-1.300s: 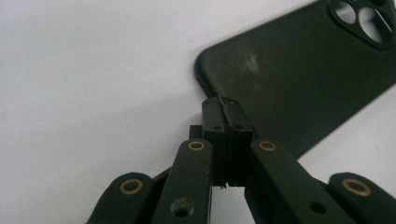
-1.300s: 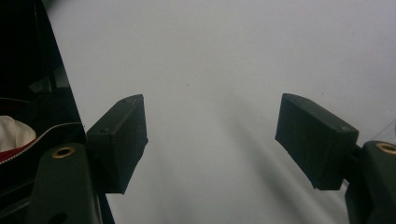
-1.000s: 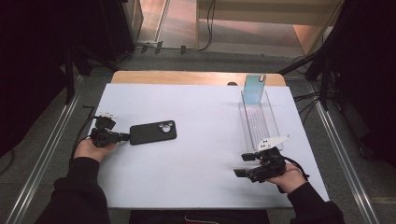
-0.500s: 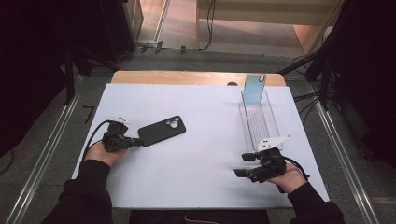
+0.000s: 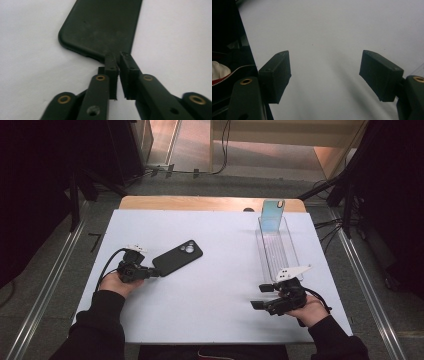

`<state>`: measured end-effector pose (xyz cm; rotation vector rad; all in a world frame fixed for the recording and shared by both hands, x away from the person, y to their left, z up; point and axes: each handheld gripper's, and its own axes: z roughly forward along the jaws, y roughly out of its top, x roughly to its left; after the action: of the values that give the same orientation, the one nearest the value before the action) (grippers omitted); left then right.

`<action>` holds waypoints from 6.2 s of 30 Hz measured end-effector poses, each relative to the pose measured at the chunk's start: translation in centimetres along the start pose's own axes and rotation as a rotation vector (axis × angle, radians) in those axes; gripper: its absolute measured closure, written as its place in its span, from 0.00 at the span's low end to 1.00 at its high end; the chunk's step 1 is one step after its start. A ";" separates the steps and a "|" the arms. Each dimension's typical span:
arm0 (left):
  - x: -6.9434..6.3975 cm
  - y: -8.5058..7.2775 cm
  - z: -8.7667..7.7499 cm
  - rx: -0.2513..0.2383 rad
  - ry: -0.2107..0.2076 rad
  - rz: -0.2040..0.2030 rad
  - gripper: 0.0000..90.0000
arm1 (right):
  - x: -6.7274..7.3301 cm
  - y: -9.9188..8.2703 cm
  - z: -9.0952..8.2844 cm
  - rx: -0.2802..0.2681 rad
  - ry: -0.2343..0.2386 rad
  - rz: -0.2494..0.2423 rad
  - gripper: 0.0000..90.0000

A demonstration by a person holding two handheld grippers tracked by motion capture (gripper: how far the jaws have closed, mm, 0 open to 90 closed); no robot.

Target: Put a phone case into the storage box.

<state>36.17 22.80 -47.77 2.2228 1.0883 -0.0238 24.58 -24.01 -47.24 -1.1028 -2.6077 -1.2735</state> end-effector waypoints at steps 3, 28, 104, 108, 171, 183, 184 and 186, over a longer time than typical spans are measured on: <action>-0.6 0.0 -0.8 -0.035 -0.072 -0.027 0.72 | -0.1 0.0 -0.1 -0.005 -0.006 0.004 0.26; -6.7 -3.9 -1.6 -0.144 -0.221 0.039 0.37 | -0.5 -0.5 -0.2 0.008 -0.064 -0.018 0.25; 1.5 8.4 3.5 -0.109 -0.106 0.158 0.01 | -0.4 -0.5 0.2 0.020 -0.033 -0.017 0.26; 1.5 8.4 4.1 -0.096 -0.106 0.149 0.01 | -0.4 -0.5 0.2 0.019 -0.032 -0.019 0.26; -1.0 5.7 7.2 -0.037 0.126 0.321 0.18 | -0.4 -0.5 0.1 0.015 -0.026 -0.021 0.25; -1.3 6.3 5.3 -0.051 0.067 0.255 0.18 | -0.3 -0.4 -0.1 -0.018 -0.032 -0.034 0.26; -1.4 6.3 4.9 -0.057 0.066 0.257 0.17 | -0.4 -0.4 -0.1 -0.019 -0.034 -0.034 0.26; -1.8 6.5 4.2 -0.066 0.049 0.243 0.17 | -0.4 -0.4 -0.2 -0.023 -0.031 -0.035 0.26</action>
<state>40.75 16.31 -47.01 2.2910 0.8246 0.1685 24.60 -24.52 -47.52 -1.0940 -2.6534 -1.3062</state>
